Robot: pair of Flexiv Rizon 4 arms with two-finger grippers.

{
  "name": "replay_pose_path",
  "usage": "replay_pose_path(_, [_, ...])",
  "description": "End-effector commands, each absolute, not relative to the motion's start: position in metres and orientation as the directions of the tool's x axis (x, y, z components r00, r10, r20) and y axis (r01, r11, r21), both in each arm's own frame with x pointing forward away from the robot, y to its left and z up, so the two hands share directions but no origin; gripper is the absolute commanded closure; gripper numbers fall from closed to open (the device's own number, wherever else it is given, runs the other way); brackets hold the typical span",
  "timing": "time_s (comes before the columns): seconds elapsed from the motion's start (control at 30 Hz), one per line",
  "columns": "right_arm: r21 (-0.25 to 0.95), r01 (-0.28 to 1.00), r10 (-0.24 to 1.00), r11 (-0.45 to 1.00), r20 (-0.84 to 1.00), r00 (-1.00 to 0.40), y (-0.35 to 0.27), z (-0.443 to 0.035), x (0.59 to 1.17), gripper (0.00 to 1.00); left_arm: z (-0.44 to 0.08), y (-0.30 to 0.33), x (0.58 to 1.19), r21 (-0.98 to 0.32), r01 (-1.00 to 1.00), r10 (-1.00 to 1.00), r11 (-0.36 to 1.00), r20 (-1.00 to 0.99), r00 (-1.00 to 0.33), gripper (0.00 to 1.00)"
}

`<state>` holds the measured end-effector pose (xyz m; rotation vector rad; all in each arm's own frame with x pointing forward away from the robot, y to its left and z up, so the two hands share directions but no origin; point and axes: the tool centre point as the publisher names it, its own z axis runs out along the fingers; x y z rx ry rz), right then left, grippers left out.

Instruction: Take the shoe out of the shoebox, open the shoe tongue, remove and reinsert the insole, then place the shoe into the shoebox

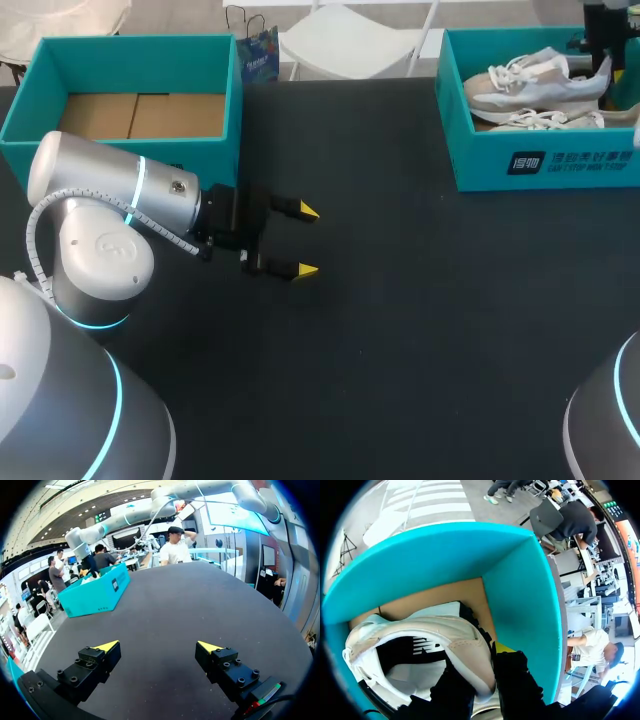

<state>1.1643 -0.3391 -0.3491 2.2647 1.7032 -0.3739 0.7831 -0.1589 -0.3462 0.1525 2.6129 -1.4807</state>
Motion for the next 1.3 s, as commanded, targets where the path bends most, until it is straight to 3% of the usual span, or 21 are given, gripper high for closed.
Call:
replay_pose_path(0.03, [0.053, 0.961, 0.888, -0.270, -0.373, 0.270, -0.340, -0.355, 1.173, 1.00, -0.346, -0.160, 0.783, -0.843, 0.154, 0.023, 0.515, -0.166, -0.986, 0.00])
replay_pose_path(0.17, [0.066, 0.957, 0.881, -0.282, -0.378, 0.286, -0.344, -0.358, 1.173, 1.00, -0.346, -0.160, 0.783, -0.843, 0.154, 0.023, 0.515, -0.166, -0.986, 0.00])
replay_pose_path(0.23, [0.066, 0.957, 0.880, -0.283, -0.379, 0.287, -0.344, -0.359, 1.173, 0.66, -0.346, -0.160, 0.783, -0.843, 0.154, 0.023, 0.515, -0.166, -0.986, 0.00])
replay_pose_path(0.3, [0.067, 0.957, 0.880, -0.284, -0.379, 0.287, -0.344, -0.359, 1.173, 0.60, -0.346, -0.160, 0.783, -0.843, 0.154, 0.023, 0.515, -0.166, -0.986, 0.00])
replay_pose_path(0.33, [0.072, 0.956, 0.879, -0.286, -0.378, 0.291, -0.344, -0.359, 1.173, 0.52, -0.346, -0.160, 0.783, -0.843, 0.154, 0.023, 0.515, -0.166, -0.986, 0.00])
replay_pose_path(0.6, [0.082, 0.955, 0.880, -0.284, -0.372, 0.293, -0.342, -0.350, 1.173, 0.53, -0.346, -0.160, 0.783, -0.843, 0.154, 0.023, 0.515, -0.166, -0.986, 0.00])
replay_pose_path(0.77, [0.097, 0.959, 0.889, -0.267, -0.360, 0.284, -0.336, -0.329, 1.167, 0.36, -0.346, -0.160, 0.783, -0.843, 0.154, 0.023, 0.515, -0.166, -0.986, 0.00])
replay_pose_path(0.9, [0.108, 0.961, 0.895, -0.254, -0.351, 0.276, -0.333, -0.312, 1.160, 0.34, -0.346, -0.160, 0.783, -0.843, 0.154, 0.023, 0.515, -0.166, -0.986, 0.00])
replay_pose_path(1.1, [0.137, 0.946, 0.912, -0.293, -0.257, 0.319, -0.322, -0.282, 1.146, 0.38, -0.346, -0.160, 0.783, -0.843, 0.154, 0.023, 0.515, -0.166, -0.986, 0.00])
replay_pose_path(1.3, [0.156, 0.954, 0.944, -0.256, -0.174, 0.282, -0.298, -0.251, 1.115, 0.28, -0.346, -0.160, 0.783, -0.843, 0.154, 0.023, 0.515, -0.166, -0.986, 0.00])
